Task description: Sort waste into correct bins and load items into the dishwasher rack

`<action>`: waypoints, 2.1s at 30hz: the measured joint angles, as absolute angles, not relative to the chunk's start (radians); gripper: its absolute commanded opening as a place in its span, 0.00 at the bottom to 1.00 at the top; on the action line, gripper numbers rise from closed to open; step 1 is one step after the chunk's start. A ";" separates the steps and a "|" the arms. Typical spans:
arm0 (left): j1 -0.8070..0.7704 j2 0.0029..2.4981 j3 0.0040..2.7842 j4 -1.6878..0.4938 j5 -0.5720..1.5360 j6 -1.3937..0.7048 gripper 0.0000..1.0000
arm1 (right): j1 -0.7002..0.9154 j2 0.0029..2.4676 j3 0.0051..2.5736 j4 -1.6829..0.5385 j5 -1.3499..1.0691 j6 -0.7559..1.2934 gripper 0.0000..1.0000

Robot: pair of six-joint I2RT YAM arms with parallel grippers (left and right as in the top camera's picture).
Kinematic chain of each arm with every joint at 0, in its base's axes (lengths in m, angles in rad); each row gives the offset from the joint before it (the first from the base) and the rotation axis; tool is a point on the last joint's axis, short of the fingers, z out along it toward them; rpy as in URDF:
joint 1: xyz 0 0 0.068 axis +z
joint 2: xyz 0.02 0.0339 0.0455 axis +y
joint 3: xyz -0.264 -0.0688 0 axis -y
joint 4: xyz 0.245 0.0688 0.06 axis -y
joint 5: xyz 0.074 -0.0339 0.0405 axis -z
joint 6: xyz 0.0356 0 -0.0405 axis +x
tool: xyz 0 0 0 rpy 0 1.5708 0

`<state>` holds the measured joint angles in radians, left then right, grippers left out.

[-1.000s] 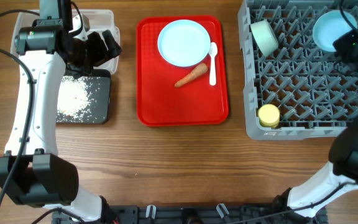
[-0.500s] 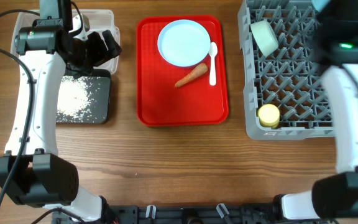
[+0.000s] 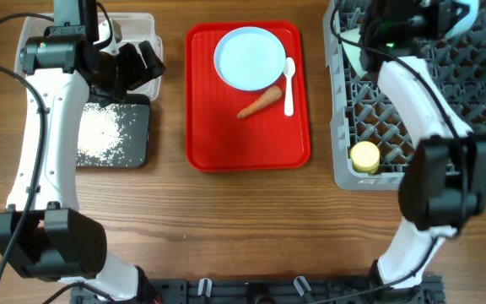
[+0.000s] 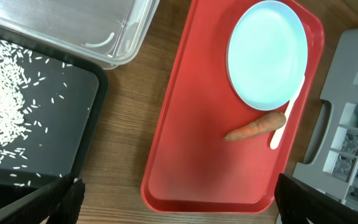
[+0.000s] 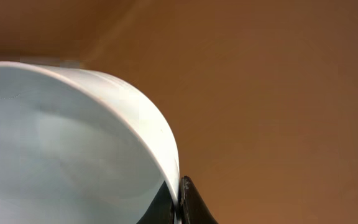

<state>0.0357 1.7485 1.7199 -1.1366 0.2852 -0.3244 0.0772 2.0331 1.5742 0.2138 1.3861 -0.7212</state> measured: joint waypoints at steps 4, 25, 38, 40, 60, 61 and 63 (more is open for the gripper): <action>0.036 1.748 1.720 -1.137 0.285 -0.324 1.00 | 0.075 2.104 1.573 0.223 1.404 -0.817 0.04; 0.036 1.748 1.720 -1.137 0.285 -0.324 1.00 | 0.138 2.142 1.558 0.089 1.322 -0.892 0.05; 0.036 1.748 1.720 -1.136 0.285 -0.324 1.00 | 0.128 2.142 1.558 0.150 1.293 -0.888 0.04; 0.036 1.748 1.720 -1.137 0.285 -0.324 1.00 | 0.116 2.142 1.558 0.155 1.288 -0.878 0.04; 0.036 1.748 1.720 -1.137 0.285 -0.324 1.00 | 0.060 2.173 1.558 0.173 1.229 -0.781 0.04; 0.036 1.748 1.720 -1.137 0.285 -0.324 1.00 | 0.060 2.175 1.558 0.174 1.223 -0.781 0.04; 0.036 1.748 1.720 -1.137 0.285 -0.324 1.00 | 0.062 2.177 1.558 0.174 1.210 -0.781 0.05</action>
